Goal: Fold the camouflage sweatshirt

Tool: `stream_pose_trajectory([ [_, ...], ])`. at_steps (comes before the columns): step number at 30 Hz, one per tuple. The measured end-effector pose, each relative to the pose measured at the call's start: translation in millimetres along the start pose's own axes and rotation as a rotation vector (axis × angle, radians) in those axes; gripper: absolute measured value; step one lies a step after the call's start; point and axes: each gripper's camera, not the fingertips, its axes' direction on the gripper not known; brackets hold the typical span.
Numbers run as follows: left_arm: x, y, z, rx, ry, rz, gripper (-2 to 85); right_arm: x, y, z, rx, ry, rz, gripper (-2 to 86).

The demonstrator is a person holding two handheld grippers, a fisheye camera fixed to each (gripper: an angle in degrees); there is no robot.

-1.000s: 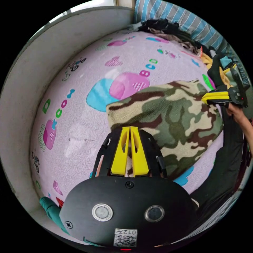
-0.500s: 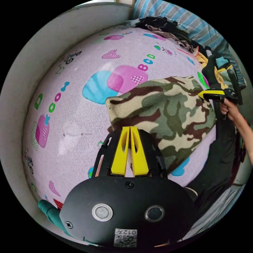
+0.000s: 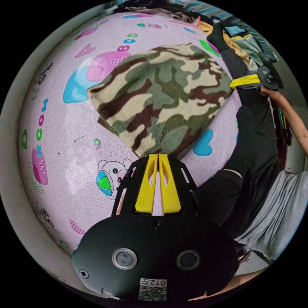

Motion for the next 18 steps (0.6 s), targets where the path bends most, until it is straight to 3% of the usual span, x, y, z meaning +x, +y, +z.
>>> stream_pose_trajectory([
  [7, 11, -10, 5, -0.04, -0.132, 0.065, 0.6, -4, -17, 19, -0.035, 0.045, -0.062, -1.0],
  [18, -1, 20, -46, 0.007, -0.039, 0.081, 0.8, 34, 11, -4, 0.022, -0.065, 0.065, -1.0],
])
